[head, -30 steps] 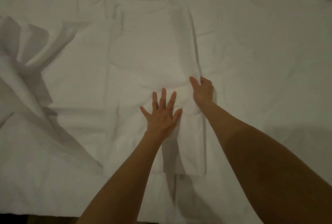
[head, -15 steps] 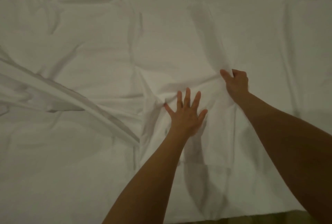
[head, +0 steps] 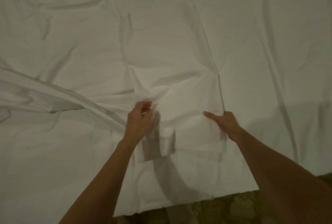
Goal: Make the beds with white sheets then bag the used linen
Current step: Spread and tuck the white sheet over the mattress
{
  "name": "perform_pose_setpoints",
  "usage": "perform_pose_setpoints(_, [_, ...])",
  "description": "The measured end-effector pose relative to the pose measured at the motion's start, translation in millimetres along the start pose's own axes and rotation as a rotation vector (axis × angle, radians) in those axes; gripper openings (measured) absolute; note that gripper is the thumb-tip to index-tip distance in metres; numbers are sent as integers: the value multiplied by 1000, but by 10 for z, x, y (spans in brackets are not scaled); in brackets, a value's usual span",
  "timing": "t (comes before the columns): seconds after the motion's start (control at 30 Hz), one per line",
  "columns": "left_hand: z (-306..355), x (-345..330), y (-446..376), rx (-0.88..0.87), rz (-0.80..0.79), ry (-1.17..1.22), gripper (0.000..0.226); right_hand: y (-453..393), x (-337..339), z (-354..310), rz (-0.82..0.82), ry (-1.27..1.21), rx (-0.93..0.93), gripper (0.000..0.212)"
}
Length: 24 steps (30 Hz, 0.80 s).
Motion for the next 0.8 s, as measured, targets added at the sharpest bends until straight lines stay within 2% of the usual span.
perform_pose_setpoints(0.13, [-310, 484, 77, 231, 132, 167, 4, 215, -33, 95, 120, -62, -5, 58])
perform_pose_setpoints(0.23, [-528, 770, 97, 383, 233, 307, 16, 483, -150, 299, 164, -230, -123, 62])
perform_pose_setpoints(0.33, [-695, 1021, 36, 484, 311, 400, 29, 743, -337, 557, 179, -558, -240, 58])
perform_pose_setpoints(0.43, [-776, 1254, -58, 608, 325, 490, 50, 976, -592, 783, 160, -812, -272, 26])
perform_pose_setpoints(0.5, [-802, 1398, -128, 675, 259, 557, 50, 1105, -894, 821, 95, -890, -267, 11])
perform_pose_setpoints(0.6, [-802, 1583, -245, 685, 174, 659, 29, 1248, -1534, 676, 52, -997, -263, 19])
perform_pose_setpoints(0.7, [-808, 1746, -387, 639, 132, 682, 26, 1388, -2150, 436, -11, -1197, -241, 74])
perform_pose_setpoints(0.73, [-814, 1796, -443, 629, 123, 681, 27, 1428, -2305, 364, -15, -1272, -236, 79])
perform_pose_setpoints(0.8, [-841, 1869, -548, 626, 99, 658, 25, 1545, -2555, 274, -3, -1370, -197, 70])
Point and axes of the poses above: each hand's wrist, its own y-axis away from the middle knuckle, its own x-axis out of the back of the hand, z = x × y, the point moved 1 cm from there along -y, towards the middle knuckle, and after that the axes turned 4 degrees about -y, right-handed, at the moved point
